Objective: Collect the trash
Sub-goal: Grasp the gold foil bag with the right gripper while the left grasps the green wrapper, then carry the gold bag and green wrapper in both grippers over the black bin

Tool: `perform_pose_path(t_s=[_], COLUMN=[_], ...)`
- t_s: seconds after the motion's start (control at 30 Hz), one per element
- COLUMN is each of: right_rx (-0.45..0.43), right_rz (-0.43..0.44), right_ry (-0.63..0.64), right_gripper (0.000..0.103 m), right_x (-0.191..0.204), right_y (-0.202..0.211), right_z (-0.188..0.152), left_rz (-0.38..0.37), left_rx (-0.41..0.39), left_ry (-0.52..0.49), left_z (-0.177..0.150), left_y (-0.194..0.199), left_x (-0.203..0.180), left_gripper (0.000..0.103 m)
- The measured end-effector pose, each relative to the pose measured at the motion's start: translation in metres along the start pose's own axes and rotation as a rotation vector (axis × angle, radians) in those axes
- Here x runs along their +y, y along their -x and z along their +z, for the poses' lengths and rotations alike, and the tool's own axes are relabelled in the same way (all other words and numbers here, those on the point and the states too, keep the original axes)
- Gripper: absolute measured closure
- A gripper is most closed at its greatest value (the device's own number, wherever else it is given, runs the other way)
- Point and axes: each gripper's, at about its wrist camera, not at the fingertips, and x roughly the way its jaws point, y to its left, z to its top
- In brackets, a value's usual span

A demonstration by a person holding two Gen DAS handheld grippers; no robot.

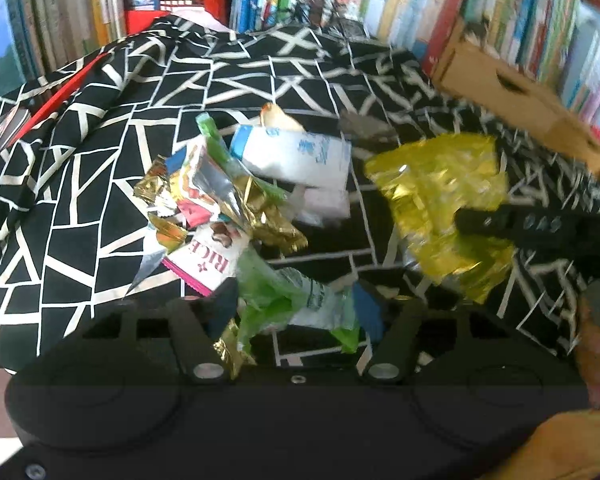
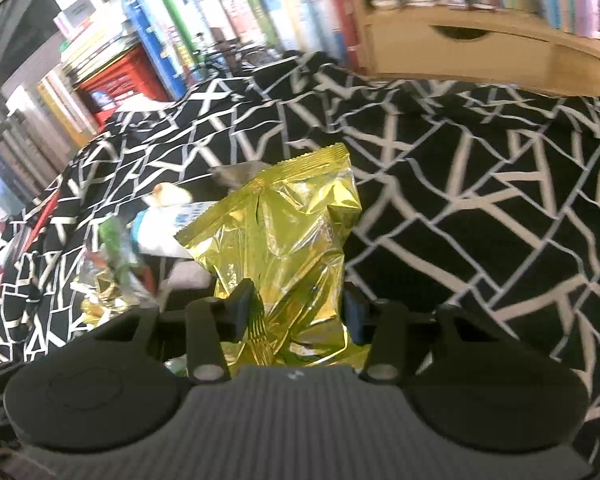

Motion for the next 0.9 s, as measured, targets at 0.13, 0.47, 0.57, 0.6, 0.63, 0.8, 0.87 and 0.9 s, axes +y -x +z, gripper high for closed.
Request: perform_pose_path(t_s=[0.13, 0.47, 0.57, 0.6, 0.63, 0.8, 0.87, 0.9], right_rx=[-0.021, -0.043, -0.054, -0.053, -0.050, -0.020, 0.000, 0.012], right_rz=[-0.039, -0.086, -0.103, -0.106, -0.111, -0.112, -0.097, -0.087], right_ry=[-0.014, -0.070, -0.086, -0.090, -0.094, -0.120, -0.129, -0.134], right_gripper=[0.043, 0.022, 0.016, 0.015, 0.015, 0.015, 0.019, 0.024], right_x=[-0.010, -0.040, -0.047, -0.050, -0.052, -0.058, -0.058, -0.058], right_y=[0.008, 0.024, 0.026, 0.026, 0.025, 0.016, 0.011, 0.008], right_z=[-0.004, -0.016, -0.019, -0.019, -0.020, -0.023, -0.024, -0.025], left_rz=[0.048, 0.050, 0.043, 0.033, 0.018, -0.007, -0.009, -0.010], left_rx=[0.004, 0.037, -0.006, -0.022, -0.035, -0.029, -0.032, -0.032], left_ry=[-0.061, -0.050, -0.058, -0.070, -0.087, -0.128, -0.119, -0.112], left_z=[-0.004, -0.003, -0.002, -0.001, -0.001, 0.000, 0.001, 0.001], left_y=[-0.011, -0.035, -0.031, -0.029, -0.028, -0.032, -0.034, -0.035], left_x=[-0.013, -0.026, -0.031, -0.033, -0.035, -0.043, -0.043, -0.042], left_gripper=[0.028, 0.024, 0.025, 0.027, 0.033, 0.034, 0.034, 0.033])
